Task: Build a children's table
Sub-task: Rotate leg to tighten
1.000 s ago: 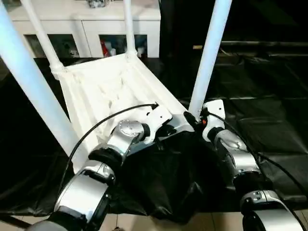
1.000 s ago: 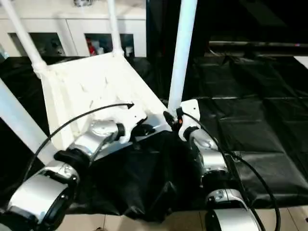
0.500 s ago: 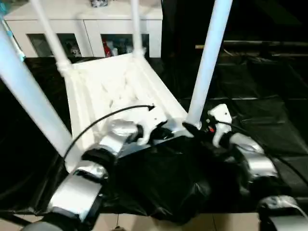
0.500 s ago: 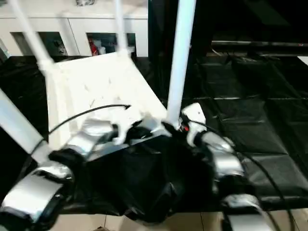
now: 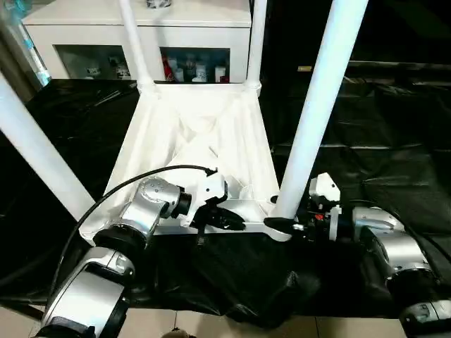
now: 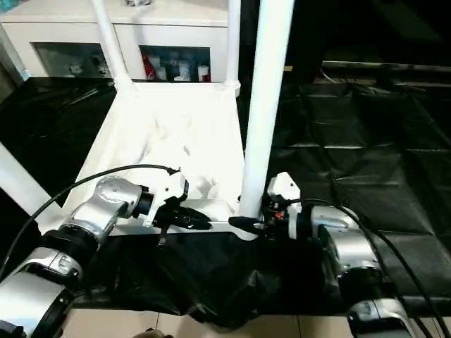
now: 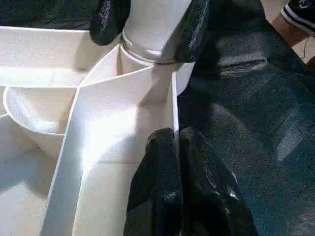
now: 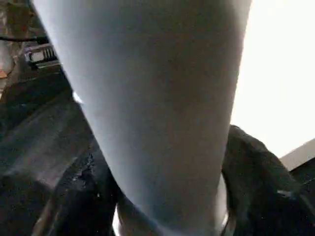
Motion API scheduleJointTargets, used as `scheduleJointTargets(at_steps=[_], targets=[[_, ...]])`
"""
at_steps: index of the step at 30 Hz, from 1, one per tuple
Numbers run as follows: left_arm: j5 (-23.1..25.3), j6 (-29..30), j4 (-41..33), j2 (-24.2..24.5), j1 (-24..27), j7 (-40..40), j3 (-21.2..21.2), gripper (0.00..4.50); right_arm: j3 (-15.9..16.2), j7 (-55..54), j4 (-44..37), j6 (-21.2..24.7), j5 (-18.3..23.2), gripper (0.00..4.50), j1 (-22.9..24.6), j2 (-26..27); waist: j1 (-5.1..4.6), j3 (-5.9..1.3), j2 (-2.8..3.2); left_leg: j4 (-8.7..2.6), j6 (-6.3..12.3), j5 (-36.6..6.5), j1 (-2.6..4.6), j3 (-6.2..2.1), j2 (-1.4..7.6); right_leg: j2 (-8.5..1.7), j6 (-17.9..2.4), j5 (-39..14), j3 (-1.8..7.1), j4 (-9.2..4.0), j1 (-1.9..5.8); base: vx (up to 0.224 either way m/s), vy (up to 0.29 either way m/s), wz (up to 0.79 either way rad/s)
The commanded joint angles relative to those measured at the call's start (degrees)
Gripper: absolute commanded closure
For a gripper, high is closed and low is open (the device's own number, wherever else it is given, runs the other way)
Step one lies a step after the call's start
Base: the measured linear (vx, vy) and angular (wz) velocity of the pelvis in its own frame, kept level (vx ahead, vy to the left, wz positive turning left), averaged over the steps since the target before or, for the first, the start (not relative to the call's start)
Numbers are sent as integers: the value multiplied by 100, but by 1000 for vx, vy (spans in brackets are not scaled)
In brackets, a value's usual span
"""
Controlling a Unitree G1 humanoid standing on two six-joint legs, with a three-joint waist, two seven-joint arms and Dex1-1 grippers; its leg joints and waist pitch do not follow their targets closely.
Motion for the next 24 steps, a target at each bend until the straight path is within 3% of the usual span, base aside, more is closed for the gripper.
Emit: scheduleJointTargets(at_steps=[1,8,9,10,13,17,20,22,24], targets=[[-63,-1,-156,22,-35,-207,-44,450,-34,67,-120,84,41,187,12,-67,-23,-362,-46,-362,500,-932,90,-159,346,-579,-1178,-1143,344,-427,257,0,0,0],[11,-18,36,-195,-188,661,116,450,-14,-535,21,9,-155,197,44,187,-28,-339,-62,-367,456,-991,93,-158,342,-584,-1115,-1407,339,-460,236,0,0,0],[58,-14,198,-310,-288,1133,203,450,-30,-1147,308,-80,-379,198,-41,336,-43,-337,-88,-372,423,-1019,90,-160,344,-589,-1094,-1475,341,-464,228,0,0,0],[88,-7,292,-384,-357,1407,248,450,-67,-1602,508,-117,-507,198,-113,442,-81,-310,-76,-387,320,-1189,118,-170,328,-592,-1047,-1794,334,-498,209,0,0,0],[194,46,520,-594,-530,2140,315,450,-269,-2731,880,33,-613,198,-281,805,-150,-302,-95,-392,196,-1325,144,-185,292,-594,-870,-2353,331,-577,203,0,0,0],[245,154,689,-841,-668,2734,353,450,-462,-3666,1178,235,-611,198,-468,1148,-200,-321,-92,-389,248,-1204,118,-184,292,-588,-908,-1980,355,-541,216,0,0,0],[295,196,901,-1157,-812,3374,396,450,-614,-4495,1544,265,-640,198,-731,1515,-254,-352,-73,-361,334,-928,87,-166,277,-582,-1101,-1354,358,-474,239,0,0,0],[307,200,957,-1250,-846,3510,402,450,-565,-4625,1589,249,-695,198,-790,1612,-258,-351,-74,-361,367,-874,89,-163,275,-570,-1120,-1274,351,-473,242,0,0,0],[318,158,989,-1378,-863,3540,355,450,-316,-4543,1554,51,-874,198,-846,1741,-247,-347,-80,-359,415,-874,84,-162,274,-582,-1115,-1275,351,-479,251,0,0,0]])
